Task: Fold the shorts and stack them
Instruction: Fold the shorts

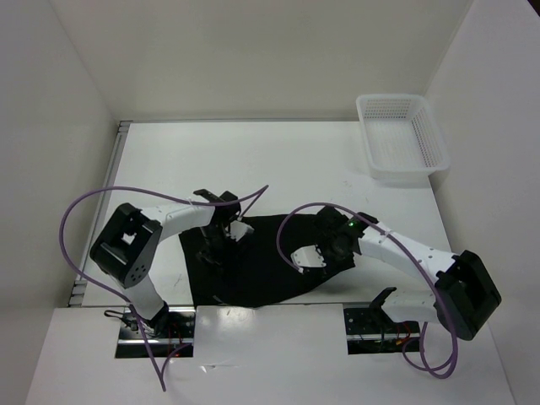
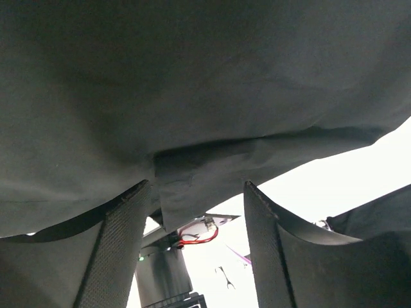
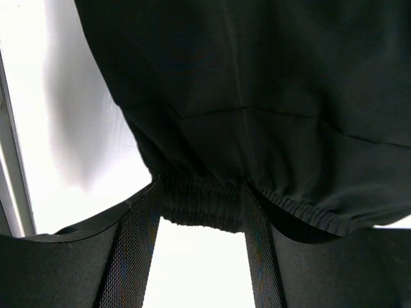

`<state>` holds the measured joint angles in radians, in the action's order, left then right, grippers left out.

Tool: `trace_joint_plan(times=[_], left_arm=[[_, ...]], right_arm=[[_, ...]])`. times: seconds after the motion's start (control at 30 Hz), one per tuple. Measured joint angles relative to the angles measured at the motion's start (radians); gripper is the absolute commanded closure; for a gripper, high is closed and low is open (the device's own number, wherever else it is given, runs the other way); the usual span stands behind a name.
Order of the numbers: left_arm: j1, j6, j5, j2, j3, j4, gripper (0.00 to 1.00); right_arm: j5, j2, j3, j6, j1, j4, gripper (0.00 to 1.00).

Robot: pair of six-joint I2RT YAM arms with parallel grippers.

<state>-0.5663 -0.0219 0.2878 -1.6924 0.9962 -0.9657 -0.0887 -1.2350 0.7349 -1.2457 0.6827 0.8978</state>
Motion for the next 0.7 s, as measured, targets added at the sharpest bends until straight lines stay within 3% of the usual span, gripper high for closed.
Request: trace_joint_plan(times=[0.23,0.37,0.4,0.53,0.7], left_arm=[[0.000,0.000,0.026,-0.035,0.000,0.002,0.43],[-0.007,-0.001,0.034,-0.059,0.000,0.000,0.58],[-0.010,0.000,0.035,-0.062,0.000,0.000,0.68],[-0.016,0.001,0.043,-0.083,0.000,0.000,0.88],[-0.018,0.015,0.050,-0.082,0.000,-0.002,1.00]], right_arm=[[0.015,0.000,-0.032,0.010,0.000,-0.037,0.43],[0.026,0.000,-0.036,0.010,0.000,-0.039,0.43],[0.027,0.000,-0.036,0.010,0.000,-0.040,0.43],[0.050,0.001,-0.050,0.006,0.000,-0.049,0.43],[0.099,0.014,-0.073,-0.009,0.000,-0.048,0.42]])
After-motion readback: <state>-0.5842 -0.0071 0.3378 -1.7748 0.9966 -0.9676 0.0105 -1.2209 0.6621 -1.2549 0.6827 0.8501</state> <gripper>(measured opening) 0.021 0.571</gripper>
